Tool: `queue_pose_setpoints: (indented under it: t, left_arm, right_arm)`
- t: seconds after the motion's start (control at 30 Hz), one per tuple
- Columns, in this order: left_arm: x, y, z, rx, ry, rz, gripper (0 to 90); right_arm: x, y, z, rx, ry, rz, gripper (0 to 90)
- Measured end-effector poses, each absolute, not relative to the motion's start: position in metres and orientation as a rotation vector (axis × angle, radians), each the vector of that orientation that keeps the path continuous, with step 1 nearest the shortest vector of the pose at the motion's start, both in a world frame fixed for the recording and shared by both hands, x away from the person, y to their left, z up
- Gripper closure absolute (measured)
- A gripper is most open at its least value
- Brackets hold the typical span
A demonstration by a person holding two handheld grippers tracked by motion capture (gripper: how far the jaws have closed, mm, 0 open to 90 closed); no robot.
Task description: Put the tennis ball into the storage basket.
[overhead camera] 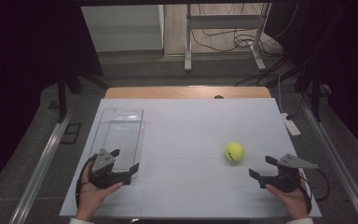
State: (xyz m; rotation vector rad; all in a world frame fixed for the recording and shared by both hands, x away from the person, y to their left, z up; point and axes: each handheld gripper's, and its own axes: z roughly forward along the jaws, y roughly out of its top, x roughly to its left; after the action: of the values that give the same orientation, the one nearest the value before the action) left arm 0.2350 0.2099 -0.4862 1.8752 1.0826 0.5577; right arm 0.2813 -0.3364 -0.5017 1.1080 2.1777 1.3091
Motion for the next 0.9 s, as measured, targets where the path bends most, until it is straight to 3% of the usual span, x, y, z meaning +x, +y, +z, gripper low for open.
queue_pose_setpoints:
  t: [0.9]
  left_arm:
    - [0.246,0.198,-0.475,1.906,1.069,0.535,11.0]
  right_arm:
    - [0.283,-0.337,-0.504,1.108,2.188,1.301,9.7]
